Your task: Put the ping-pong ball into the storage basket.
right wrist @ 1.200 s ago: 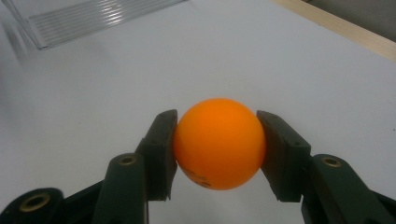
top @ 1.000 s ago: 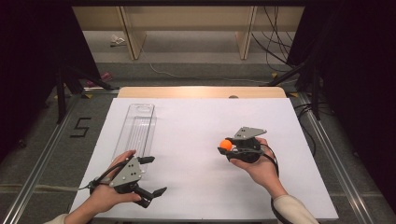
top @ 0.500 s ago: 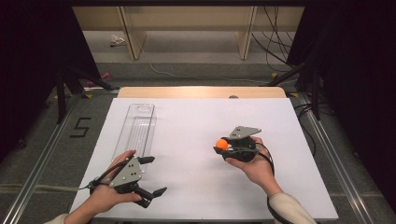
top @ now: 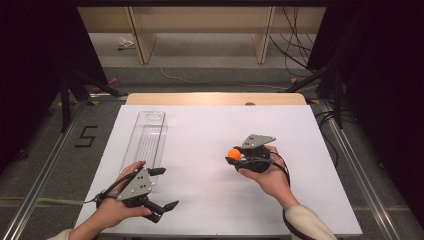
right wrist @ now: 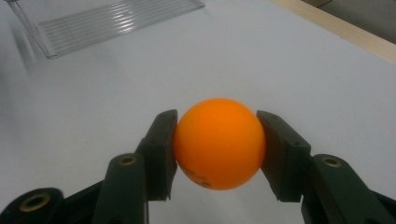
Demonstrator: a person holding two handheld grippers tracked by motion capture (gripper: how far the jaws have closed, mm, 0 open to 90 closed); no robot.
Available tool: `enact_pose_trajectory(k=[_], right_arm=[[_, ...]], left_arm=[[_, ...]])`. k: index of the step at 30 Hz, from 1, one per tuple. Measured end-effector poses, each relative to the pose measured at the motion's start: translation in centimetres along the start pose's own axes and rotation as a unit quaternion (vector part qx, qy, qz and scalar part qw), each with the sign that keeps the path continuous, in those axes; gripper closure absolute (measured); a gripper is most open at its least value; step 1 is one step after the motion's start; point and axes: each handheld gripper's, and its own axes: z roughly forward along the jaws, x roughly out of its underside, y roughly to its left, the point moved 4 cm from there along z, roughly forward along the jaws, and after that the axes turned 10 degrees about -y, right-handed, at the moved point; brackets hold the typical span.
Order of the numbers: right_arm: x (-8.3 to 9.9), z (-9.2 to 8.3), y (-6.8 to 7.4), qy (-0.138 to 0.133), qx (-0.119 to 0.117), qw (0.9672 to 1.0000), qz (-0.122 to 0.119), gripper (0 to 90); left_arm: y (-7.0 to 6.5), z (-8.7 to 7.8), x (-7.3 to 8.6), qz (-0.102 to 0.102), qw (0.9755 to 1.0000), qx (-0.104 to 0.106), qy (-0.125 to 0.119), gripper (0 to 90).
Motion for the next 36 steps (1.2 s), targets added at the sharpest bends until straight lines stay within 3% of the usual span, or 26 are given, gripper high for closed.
enact_pose_trajectory(k=[36], right_arm=[[-0.7, 1.4, 0.2, -0.006, -0.008, 0.9999, 0.003, 51.5]], left_arm=[[0.0, 0.0, 0.0, 0.001, 1.0, 0.003, 0.001, 0.0]])
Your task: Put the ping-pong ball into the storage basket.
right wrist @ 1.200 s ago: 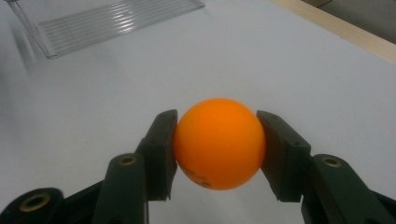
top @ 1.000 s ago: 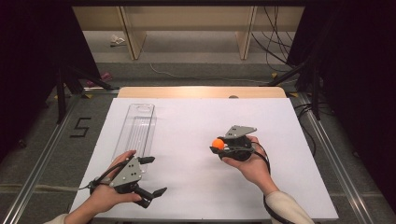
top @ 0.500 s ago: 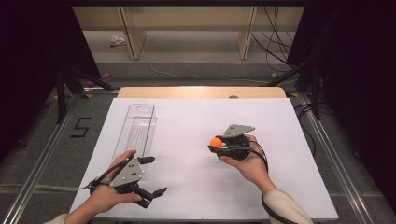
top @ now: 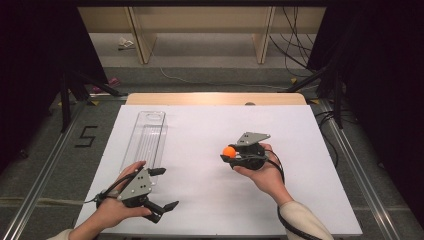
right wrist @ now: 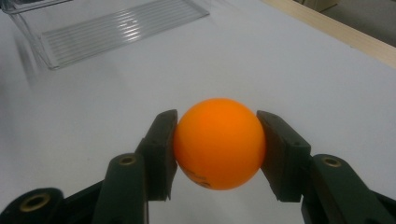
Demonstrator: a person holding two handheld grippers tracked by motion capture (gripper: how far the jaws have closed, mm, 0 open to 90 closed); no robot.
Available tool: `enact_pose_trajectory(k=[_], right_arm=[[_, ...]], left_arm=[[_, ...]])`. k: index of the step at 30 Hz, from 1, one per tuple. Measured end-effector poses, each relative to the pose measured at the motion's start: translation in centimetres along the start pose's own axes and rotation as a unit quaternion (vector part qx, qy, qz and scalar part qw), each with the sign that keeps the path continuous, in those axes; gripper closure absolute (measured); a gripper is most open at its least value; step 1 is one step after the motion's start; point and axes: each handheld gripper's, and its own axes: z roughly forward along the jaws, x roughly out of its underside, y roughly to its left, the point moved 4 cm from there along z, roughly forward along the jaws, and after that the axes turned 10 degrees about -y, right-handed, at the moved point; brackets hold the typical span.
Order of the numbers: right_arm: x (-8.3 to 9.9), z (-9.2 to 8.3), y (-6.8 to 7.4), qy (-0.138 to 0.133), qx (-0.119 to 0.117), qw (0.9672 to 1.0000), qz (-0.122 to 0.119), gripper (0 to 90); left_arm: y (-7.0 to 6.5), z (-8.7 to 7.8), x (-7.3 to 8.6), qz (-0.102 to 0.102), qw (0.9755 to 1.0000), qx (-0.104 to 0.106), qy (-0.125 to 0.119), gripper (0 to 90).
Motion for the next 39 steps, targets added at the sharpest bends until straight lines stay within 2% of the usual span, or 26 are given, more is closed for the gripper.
enact_pose_trajectory(k=[39], right_arm=[[-0.9, 1.5, 0.0, -0.011, -0.007, 0.9999, 0.005, 51.5]], left_arm=[[0.0, 0.0, 0.0, 0.002, 1.0, 0.001, 0.001, 0.0]])
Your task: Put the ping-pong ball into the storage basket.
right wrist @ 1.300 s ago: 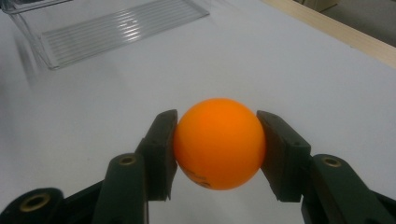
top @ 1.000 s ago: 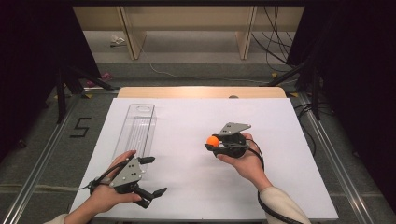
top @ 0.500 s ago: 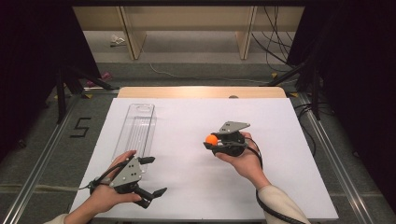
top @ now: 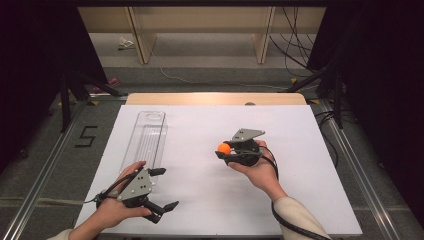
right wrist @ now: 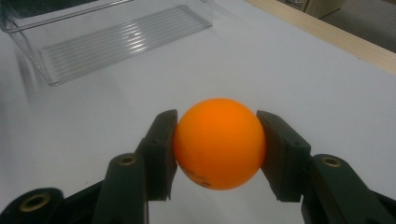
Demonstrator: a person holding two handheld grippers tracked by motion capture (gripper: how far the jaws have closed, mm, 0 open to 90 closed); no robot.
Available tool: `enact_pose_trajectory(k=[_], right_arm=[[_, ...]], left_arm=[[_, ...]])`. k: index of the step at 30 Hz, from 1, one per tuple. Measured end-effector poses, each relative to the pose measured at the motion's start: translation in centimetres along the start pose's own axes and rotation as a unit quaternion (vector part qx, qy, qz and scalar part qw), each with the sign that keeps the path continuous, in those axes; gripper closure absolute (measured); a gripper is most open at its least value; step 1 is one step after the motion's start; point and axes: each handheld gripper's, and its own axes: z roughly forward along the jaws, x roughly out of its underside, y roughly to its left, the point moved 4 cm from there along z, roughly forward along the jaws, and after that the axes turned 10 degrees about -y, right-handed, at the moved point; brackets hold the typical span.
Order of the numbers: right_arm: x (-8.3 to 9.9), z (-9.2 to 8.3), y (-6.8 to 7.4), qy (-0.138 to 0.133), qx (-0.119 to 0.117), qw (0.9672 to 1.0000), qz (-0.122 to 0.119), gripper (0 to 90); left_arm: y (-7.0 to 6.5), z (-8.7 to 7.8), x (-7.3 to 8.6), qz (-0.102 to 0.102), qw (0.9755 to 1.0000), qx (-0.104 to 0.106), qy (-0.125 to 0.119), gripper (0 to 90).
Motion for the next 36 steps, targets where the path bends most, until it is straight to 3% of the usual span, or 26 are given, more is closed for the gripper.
enact_pose_trajectory(k=[36], right_arm=[[-0.6, 1.6, 0.4, -0.003, -0.011, 0.9999, -0.003, 51.5]], left_arm=[[0.0, 0.0, 0.0, 0.0, 1.0, 0.0, 0.0, 0.0]])
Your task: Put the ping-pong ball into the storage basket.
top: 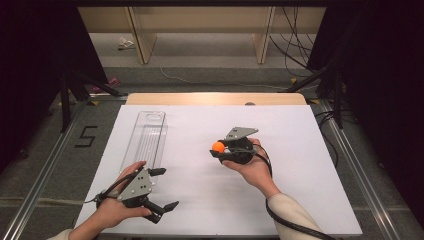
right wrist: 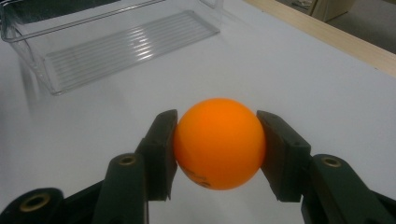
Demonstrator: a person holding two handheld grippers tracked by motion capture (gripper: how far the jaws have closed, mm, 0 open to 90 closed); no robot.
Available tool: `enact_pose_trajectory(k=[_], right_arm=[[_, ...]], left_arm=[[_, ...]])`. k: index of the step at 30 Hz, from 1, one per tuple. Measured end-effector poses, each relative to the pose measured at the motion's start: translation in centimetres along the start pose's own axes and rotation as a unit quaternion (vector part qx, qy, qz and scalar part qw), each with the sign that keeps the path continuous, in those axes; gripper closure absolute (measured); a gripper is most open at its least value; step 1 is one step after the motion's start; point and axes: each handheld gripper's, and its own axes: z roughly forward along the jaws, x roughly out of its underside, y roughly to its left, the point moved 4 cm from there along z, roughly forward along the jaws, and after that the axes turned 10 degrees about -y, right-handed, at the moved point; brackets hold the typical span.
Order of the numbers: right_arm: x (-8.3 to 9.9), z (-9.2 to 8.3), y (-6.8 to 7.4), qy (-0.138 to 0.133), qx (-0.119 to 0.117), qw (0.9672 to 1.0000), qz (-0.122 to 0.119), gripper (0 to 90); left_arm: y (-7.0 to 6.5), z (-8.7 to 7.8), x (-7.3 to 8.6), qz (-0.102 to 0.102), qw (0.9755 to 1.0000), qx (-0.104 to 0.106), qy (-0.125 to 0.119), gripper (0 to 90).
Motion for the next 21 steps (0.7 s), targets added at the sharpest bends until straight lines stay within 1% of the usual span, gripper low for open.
enact_pose_trajectory(k=[21], right_arm=[[-0.44, 0.95, 0.36, -0.002, -0.007, 1.0, -0.003, 51.5]], left_arm=[[-0.02, 0.01, 0.0, 0.001, 1.0, 0.0, 0.0, 0.0]])
